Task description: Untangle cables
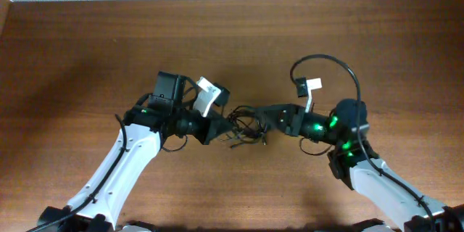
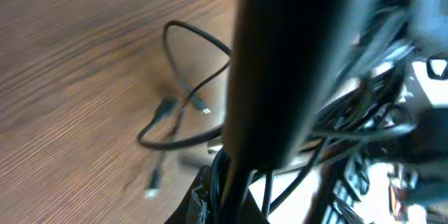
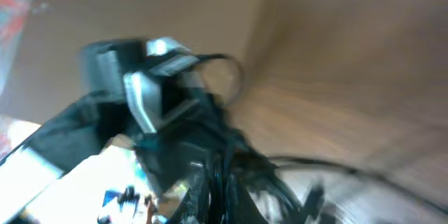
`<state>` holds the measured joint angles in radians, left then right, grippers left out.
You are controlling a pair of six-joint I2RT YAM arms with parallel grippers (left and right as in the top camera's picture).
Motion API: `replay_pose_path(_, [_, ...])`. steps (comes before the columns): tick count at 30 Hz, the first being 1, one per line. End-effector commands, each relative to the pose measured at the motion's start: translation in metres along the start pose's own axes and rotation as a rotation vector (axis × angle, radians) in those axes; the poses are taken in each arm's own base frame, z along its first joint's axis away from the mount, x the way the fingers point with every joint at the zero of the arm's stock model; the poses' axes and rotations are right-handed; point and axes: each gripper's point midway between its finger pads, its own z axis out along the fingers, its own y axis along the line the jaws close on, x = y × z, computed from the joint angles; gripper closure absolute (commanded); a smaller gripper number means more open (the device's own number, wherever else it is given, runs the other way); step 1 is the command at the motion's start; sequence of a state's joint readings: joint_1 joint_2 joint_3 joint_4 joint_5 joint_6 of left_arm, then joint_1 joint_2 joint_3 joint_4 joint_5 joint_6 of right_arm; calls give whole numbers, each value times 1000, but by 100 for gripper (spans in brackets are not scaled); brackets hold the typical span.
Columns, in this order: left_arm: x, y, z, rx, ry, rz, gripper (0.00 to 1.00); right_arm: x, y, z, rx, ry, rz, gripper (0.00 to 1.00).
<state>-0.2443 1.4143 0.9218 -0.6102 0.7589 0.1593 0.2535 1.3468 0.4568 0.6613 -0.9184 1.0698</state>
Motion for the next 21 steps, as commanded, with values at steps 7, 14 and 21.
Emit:
replay_pose_path(7, [-5,119,-65,-420,-209,-531,100,2,-143,-65,660,-242,382,96])
replay_pose_path(14, [-27,103,-66,-259,-291,-539,100,27,-143,-63,659,-140,446,89])
replay_pose_path(21, [-45,22,-29,21,-220,2,100,39,-51,-17,167,151,54,68])
